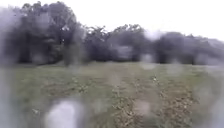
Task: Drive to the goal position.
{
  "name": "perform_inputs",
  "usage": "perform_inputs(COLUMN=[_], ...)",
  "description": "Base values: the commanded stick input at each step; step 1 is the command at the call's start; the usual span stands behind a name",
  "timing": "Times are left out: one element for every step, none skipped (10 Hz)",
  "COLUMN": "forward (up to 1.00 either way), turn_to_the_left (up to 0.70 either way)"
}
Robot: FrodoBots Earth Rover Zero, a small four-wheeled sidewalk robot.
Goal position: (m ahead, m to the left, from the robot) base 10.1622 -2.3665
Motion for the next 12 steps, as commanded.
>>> perform_inputs(forward=[0.85, 0.85, 0.85, 0.85, 0.85, 0.85, 0.85, 0.85, 0.85, 0.85, 0.85, 0.85], turn_to_the_left=[0.0, 0.0, 0.0, 0.0, -0.03, -0.13, -0.34, -0.34, -0.34, -0.34, -0.34, -0.34])
